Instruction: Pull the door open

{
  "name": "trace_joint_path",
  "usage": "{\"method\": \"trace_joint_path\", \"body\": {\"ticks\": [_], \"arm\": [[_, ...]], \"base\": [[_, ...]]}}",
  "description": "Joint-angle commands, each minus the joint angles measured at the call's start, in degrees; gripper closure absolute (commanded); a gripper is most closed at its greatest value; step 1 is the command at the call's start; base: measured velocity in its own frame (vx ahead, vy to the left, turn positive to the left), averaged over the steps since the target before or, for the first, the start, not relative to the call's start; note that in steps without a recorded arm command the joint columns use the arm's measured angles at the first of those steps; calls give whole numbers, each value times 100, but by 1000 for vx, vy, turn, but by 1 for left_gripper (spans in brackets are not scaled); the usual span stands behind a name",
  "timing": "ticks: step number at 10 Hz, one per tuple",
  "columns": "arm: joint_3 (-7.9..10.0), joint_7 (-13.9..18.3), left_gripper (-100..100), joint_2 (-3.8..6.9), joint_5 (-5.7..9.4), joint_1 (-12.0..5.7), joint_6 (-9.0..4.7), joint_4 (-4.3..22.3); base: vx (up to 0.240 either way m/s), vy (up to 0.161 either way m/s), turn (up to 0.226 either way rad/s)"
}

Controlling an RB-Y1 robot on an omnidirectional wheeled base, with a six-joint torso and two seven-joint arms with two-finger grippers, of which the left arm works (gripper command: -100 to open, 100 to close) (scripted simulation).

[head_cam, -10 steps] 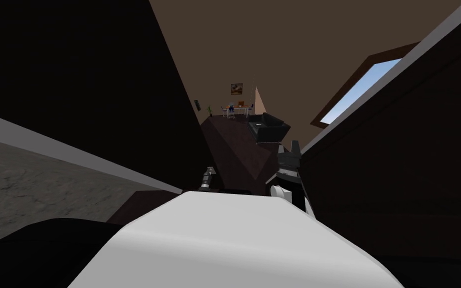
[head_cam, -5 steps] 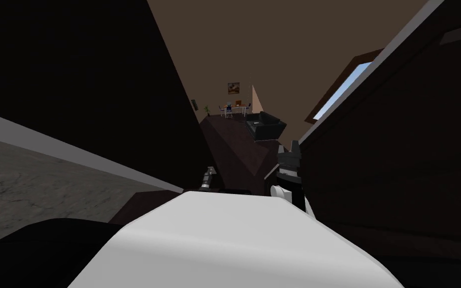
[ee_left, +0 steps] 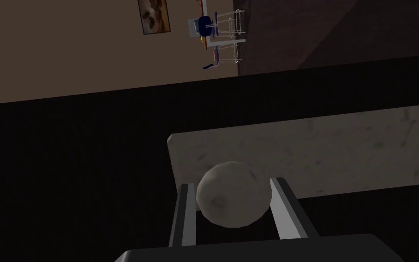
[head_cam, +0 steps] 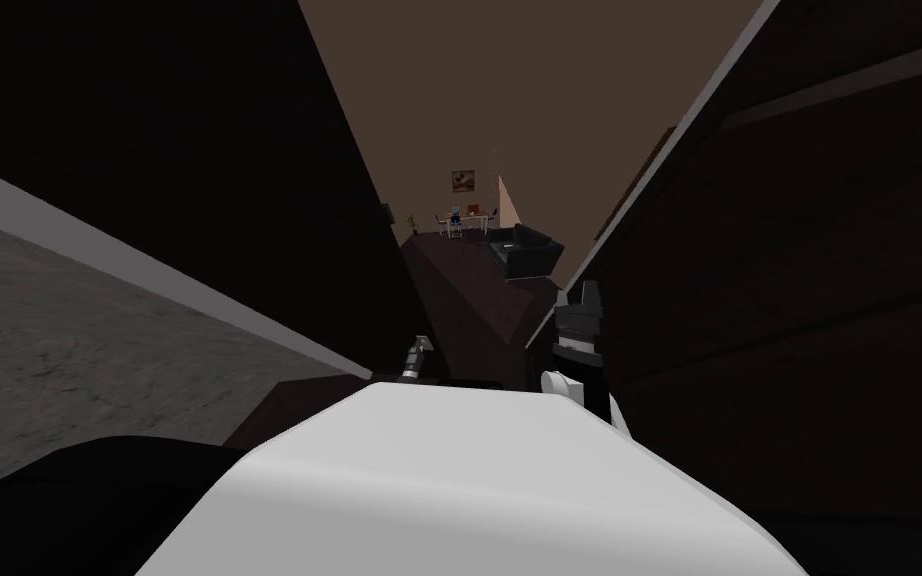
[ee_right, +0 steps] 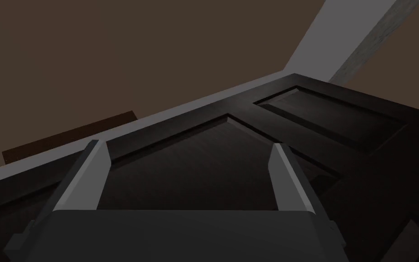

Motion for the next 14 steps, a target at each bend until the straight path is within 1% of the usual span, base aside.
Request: {"method": "trace_joint_path", "body": {"ticks": [1,5,7,8,10,11,12,14], "arm": [[20,26,100,66,-39,29,84,98],[-28,105,100,204,-168,56,109,179],[-69,165,100,320,-250,67,118,224],[-104,212,100,415,-305,68,119,250],[-172,291,100,566,-366,52,104,267],[-230,348,100,644,-373,27,69,248],[-353,447,100,685,-294,-51,-36,181],[-453,517,100,654,-167,-125,-143,120]], "base": [[-190,60,-47],[-181,46,-46],[-191,47,-45],[-198,62,-68],[-125,46,-58],[-23,5,1],[37,-13,142],[117,-72,165]]}}
